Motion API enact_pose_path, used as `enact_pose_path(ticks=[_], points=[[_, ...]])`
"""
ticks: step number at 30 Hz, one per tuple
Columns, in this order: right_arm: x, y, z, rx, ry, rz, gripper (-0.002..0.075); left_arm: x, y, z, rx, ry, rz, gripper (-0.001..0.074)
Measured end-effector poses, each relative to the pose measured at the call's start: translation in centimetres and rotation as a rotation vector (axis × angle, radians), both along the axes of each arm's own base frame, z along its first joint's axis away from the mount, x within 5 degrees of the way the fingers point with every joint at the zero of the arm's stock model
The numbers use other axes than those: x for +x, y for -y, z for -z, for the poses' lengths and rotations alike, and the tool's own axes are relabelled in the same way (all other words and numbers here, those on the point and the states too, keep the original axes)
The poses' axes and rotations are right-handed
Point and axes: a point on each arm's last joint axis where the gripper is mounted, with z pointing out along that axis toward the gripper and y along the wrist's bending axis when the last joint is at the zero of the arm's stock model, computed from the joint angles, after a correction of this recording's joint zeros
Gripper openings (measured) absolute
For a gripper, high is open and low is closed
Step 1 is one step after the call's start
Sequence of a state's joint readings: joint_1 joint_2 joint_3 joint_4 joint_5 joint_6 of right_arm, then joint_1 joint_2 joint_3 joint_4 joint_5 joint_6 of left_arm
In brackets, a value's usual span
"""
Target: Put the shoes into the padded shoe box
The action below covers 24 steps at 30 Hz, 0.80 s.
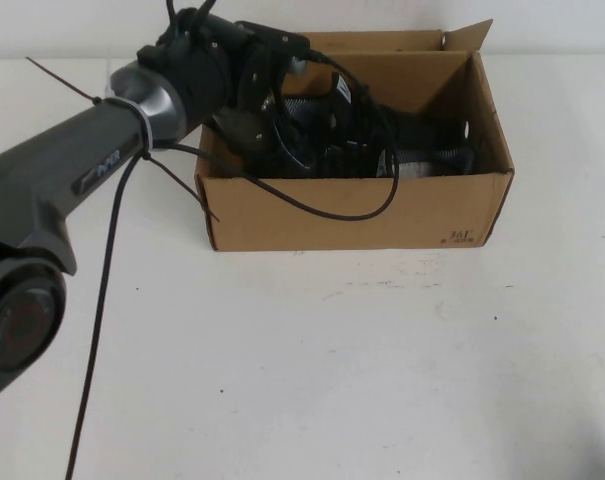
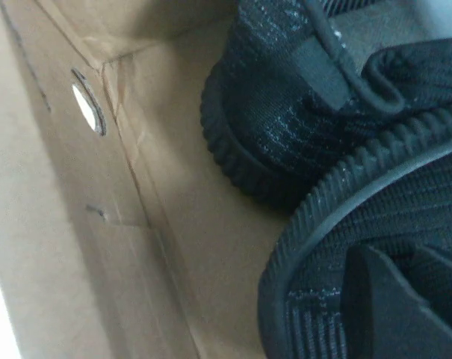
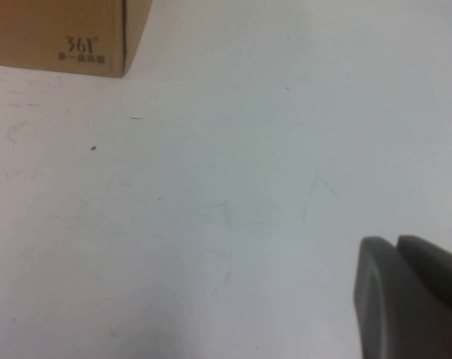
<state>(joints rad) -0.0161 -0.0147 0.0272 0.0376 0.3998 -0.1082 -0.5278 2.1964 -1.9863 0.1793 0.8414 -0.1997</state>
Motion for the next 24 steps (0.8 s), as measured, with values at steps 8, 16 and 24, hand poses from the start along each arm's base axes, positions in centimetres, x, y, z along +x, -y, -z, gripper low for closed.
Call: enact_pose_path(ticks=[8, 16, 24], points=[[0.0, 0.0, 0.0, 0.000, 0.000, 0.000, -0.0008, 0.8, 0.1, 1.4, -0.006, 0.017, 0.009, 0.0085], [0.0, 0.0, 0.0, 0.000, 0.000, 0.000, -0.0008, 1.3, 0.1, 2.1, -0.005, 0.022, 0.008, 0.0084], [0.0, 0.0, 0.0, 0.000, 0.000, 0.000, -0.0008, 1.0, -0.2, 1.0, -0.010, 0.027, 0.001, 0.0084]])
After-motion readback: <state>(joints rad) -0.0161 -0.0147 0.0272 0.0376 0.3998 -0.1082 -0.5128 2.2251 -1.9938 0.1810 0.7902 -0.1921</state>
